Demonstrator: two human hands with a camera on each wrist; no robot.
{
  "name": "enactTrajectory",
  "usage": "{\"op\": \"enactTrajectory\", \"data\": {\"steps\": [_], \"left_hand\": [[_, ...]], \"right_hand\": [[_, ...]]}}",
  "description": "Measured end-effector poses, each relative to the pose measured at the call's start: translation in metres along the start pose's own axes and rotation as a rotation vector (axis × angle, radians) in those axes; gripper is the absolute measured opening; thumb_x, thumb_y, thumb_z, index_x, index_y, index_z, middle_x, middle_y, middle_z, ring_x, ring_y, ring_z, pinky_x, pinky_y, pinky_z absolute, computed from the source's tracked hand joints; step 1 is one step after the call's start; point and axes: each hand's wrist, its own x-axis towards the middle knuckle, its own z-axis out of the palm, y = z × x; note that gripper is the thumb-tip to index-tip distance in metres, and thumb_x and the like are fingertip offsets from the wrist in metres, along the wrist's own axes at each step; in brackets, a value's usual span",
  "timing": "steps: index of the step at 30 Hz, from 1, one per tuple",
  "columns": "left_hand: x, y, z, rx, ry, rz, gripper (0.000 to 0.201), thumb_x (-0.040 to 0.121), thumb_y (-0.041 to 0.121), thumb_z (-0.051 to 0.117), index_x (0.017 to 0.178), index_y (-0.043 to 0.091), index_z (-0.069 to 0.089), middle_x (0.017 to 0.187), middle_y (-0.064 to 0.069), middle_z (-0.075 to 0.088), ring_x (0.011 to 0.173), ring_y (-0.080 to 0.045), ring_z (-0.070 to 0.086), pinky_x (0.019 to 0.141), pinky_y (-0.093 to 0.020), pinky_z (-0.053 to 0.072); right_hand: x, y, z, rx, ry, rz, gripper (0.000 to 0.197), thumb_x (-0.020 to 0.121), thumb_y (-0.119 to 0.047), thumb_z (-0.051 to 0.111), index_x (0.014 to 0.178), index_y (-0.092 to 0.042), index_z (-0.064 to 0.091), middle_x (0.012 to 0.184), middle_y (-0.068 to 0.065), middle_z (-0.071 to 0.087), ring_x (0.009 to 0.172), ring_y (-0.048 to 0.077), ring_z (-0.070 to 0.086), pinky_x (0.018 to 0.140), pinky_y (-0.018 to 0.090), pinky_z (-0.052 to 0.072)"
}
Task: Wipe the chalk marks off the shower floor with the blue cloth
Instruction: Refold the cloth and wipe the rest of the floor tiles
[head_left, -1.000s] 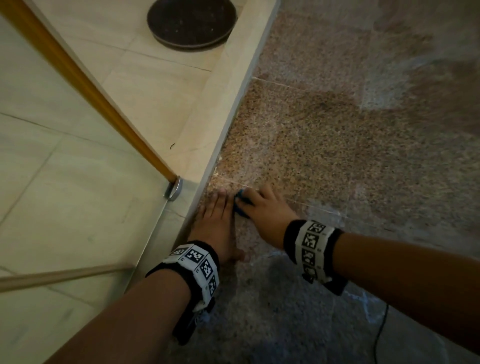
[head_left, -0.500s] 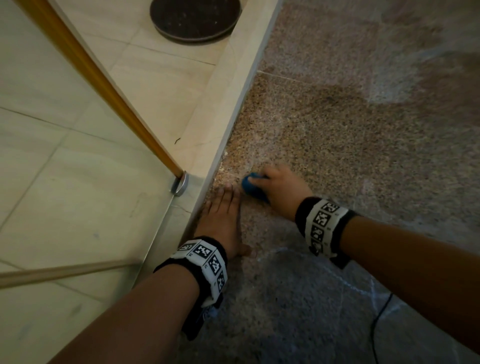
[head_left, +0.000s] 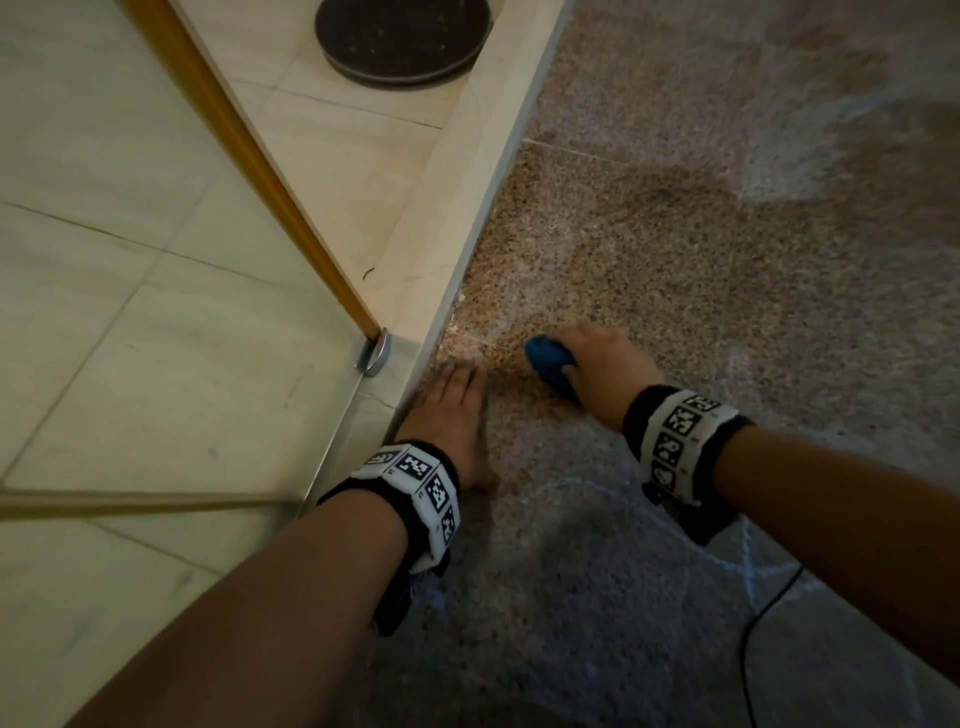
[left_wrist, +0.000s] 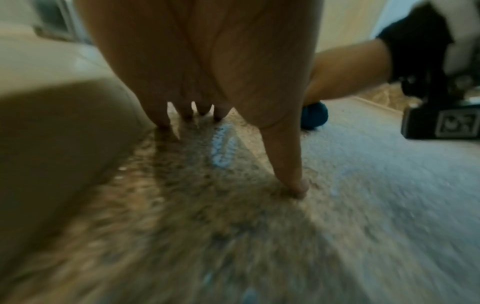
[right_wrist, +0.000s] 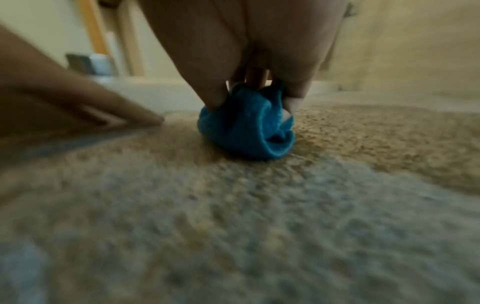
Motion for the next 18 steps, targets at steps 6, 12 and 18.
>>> {"op": "enactTrajectory", "data": {"steps": [6, 12, 18], "left_hand": [[-0.021, -0.012, 0.010, 0.000, -0.031, -0.010, 0.136, 0.070, 0.059, 0.076, 0.148, 0.009, -0.024, 0.155, -0.007, -0.032, 0.145, -0.023, -0.022, 0.116, -0.029, -0.010], [-0.017, -0.013, 0.009, -0.026, -0.035, -0.019, 0.136, 0.070, 0.054, 0.078, 0.149, 0.009, -0.023, 0.156, -0.007, -0.031, 0.146, -0.022, -0.021, 0.116, -0.028, -0.009], [-0.018, -0.009, 0.008, -0.035, -0.041, -0.037, 0.135, 0.072, 0.052, 0.078, 0.147, 0.008, -0.025, 0.155, -0.007, -0.031, 0.146, -0.023, -0.020, 0.118, -0.030, -0.007]], "right_hand": [[-0.010, -0.052, 0.028, -0.129, -0.014, -0.255, 0.042, 0.091, -0.012, 0.046, 0.133, -0.016, 0.046, 0.138, 0.008, 0.038, 0.117, 0.034, 0.037, 0.099, 0.042, 0.038], [0.013, -0.034, 0.013, -0.011, 0.089, -0.211, 0.043, 0.093, -0.013, 0.050, 0.134, -0.028, 0.050, 0.137, 0.003, 0.043, 0.116, 0.030, 0.038, 0.097, 0.041, 0.040], [-0.016, -0.073, 0.023, -0.119, 0.049, -0.294, 0.048, 0.088, -0.002, 0.045, 0.135, -0.011, 0.041, 0.140, 0.007, 0.028, 0.116, 0.033, 0.031, 0.098, 0.040, 0.034]]}}
